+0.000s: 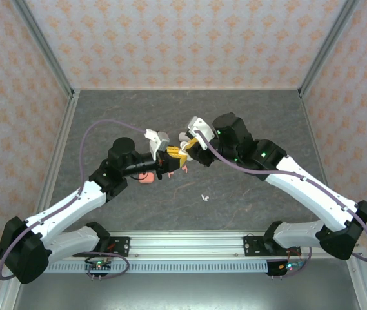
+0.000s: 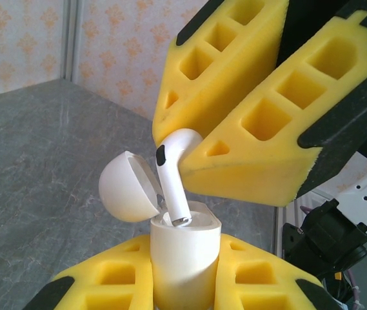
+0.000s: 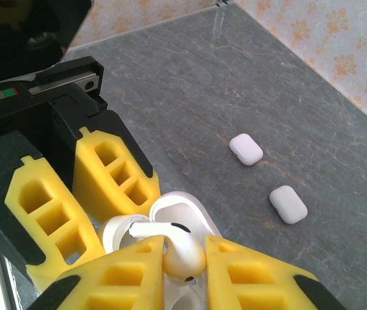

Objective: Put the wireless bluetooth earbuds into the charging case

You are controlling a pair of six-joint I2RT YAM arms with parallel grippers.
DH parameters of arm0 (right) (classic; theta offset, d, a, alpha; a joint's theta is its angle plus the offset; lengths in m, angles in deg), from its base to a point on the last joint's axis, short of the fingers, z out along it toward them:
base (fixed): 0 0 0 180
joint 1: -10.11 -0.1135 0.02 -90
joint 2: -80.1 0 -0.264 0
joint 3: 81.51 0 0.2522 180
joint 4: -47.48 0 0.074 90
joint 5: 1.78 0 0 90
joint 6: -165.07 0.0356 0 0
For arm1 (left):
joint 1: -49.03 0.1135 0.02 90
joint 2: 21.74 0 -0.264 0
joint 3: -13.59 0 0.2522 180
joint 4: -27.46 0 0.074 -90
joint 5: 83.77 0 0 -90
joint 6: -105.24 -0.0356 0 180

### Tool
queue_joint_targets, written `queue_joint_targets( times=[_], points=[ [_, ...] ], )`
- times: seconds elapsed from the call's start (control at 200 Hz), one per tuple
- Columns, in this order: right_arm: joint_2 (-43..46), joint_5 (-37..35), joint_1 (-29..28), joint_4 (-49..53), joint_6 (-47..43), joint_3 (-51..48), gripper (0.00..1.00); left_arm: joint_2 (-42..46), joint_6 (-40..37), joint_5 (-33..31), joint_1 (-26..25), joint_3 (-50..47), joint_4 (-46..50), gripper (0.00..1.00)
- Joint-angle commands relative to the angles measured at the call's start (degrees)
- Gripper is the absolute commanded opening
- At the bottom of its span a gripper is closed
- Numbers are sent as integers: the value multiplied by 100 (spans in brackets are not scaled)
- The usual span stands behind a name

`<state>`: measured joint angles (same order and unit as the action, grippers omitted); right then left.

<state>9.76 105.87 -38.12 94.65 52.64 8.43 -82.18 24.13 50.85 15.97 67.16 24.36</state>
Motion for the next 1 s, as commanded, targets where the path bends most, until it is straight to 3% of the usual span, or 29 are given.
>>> queue_joint_targets(
  times=[0.0,0.35,0.996],
  points=[
    [12,95,-42,45,-103,35,20,-7,-100,112,-76,242,-205,0],
    [31,-341,-38,182,-269,-12,20,-20,-93,108,-78,235,-212,0],
    [-11,378,-38,305,-256,-30,21,-90,-71,108,-96,286,-291,0]
  ],
)
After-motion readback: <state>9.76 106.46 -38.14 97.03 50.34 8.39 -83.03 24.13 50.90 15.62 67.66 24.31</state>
